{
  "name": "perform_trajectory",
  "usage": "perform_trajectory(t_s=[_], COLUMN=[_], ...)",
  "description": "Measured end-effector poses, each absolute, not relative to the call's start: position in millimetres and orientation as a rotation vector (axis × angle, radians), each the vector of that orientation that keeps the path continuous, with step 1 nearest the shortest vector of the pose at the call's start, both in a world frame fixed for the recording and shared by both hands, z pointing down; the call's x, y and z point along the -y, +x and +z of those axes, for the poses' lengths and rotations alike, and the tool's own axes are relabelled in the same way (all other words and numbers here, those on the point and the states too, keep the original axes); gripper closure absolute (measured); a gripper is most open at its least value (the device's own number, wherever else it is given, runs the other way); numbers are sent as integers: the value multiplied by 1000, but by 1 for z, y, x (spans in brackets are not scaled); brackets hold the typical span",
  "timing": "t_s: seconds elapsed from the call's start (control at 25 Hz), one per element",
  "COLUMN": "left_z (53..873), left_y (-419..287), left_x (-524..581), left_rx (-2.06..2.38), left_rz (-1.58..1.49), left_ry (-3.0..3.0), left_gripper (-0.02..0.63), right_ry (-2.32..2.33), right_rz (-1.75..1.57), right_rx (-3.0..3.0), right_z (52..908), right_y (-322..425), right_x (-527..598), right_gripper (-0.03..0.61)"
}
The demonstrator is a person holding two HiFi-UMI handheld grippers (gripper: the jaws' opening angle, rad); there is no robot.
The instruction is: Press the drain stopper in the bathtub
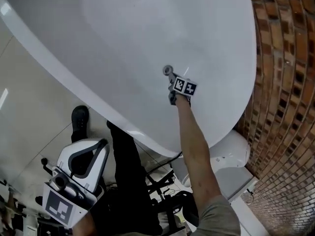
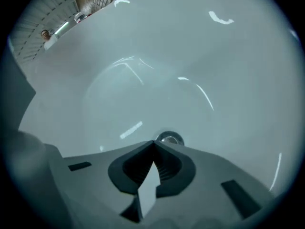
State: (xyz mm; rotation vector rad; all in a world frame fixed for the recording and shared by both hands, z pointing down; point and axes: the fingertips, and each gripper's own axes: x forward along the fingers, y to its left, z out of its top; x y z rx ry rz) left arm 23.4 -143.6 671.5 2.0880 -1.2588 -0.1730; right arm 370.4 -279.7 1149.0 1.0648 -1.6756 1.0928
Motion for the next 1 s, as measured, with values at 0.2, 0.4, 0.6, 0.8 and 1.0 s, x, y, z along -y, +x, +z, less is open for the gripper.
perform_trajectory(t_s=[0.2,0.4,0.6,0.8,1.0], left_z=[699,699,675,584,446], left_y=[25,30,29,24,-3], left_x=[146,154,156,172,161], left_rx=[1281,1277,1247,1223,1187], left_rz=[-185,-218,-209,-258,-289], left_ry=[2062,2103,2152,2306,2509], left_gripper=[612,612,612,612,612], right_ry=[1227,1219,1214,1237,1485], right_rz=[1135,964,1071,975,773], right_rx=[1631,1648,1625,2002,2340], right_z=[1202,1211,1179,993,693], right_y=[381,383,376,342,349], right_x=[287,281,291,313,239], right_gripper=[561,557,561,563,564])
